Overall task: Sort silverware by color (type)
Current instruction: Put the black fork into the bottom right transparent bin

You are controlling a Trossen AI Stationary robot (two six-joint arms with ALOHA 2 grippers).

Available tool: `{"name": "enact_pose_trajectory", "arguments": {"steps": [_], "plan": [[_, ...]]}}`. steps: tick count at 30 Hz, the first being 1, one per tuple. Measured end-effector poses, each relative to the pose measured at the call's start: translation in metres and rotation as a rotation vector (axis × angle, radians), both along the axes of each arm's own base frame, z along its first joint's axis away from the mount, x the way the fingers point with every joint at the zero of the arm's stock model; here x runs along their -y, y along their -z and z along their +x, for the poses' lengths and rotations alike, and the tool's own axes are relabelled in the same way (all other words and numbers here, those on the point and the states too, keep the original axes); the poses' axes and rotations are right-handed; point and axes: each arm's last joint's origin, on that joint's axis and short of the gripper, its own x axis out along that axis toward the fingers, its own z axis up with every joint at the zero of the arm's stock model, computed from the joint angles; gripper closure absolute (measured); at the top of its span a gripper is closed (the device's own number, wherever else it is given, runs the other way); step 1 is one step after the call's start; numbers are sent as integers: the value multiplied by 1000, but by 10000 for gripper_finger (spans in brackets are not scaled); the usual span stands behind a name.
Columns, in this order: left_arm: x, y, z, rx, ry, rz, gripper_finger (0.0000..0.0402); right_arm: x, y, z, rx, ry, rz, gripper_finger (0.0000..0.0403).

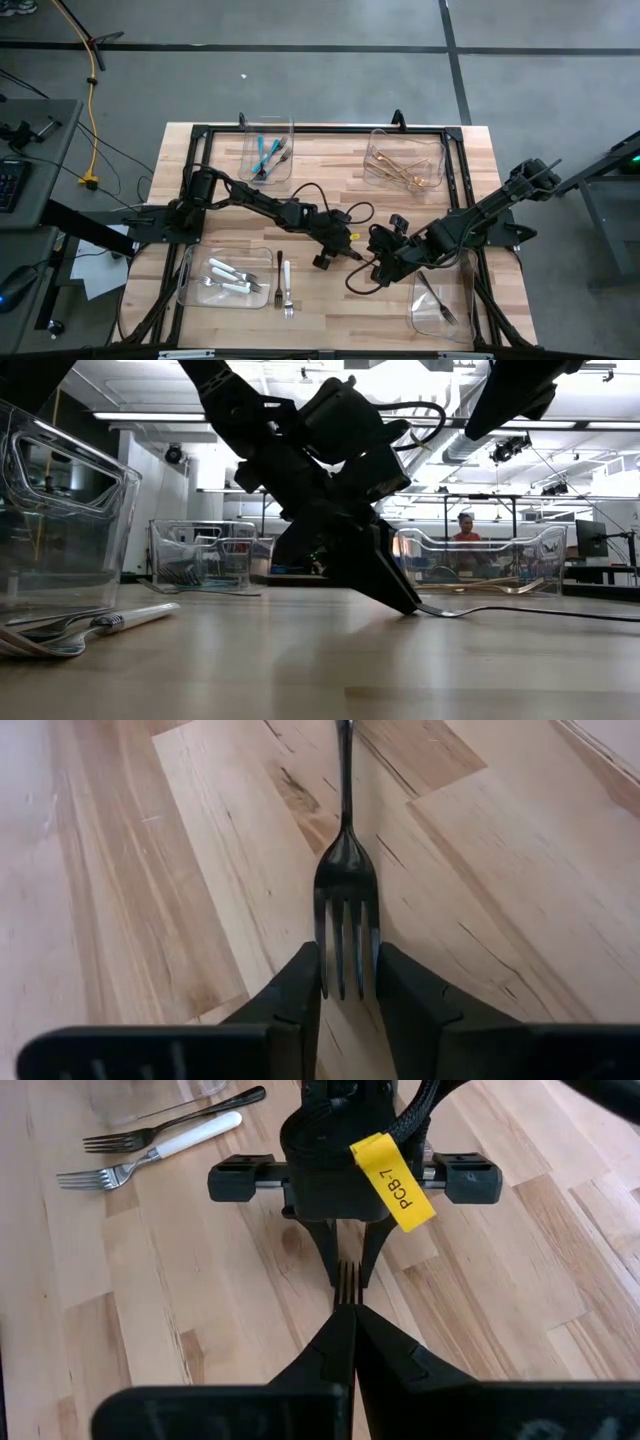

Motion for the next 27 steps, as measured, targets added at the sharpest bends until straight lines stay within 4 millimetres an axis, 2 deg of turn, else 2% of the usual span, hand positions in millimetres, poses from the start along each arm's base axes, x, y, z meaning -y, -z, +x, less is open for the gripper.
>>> {"name": "enact_pose_trajectory", "arguments": {"steps": [4,8,17,21,27], "plan": [[0,-1,-1,-10,-2,3,324,0,0,0,0,0,0,402],[-7,-10,-8,-68,-36,35,323,0,0,0,-3,-12,-9,402],[-21,-54,-36,-220,-122,76,330,-3,0,-2,-20,-74,-52,402],[-20,-73,-57,-234,-163,114,330,-7,0,-6,-19,-93,-78,402],[-9,-102,-109,-149,-250,91,331,-14,1,-14,-9,-93,-166,402]]}}
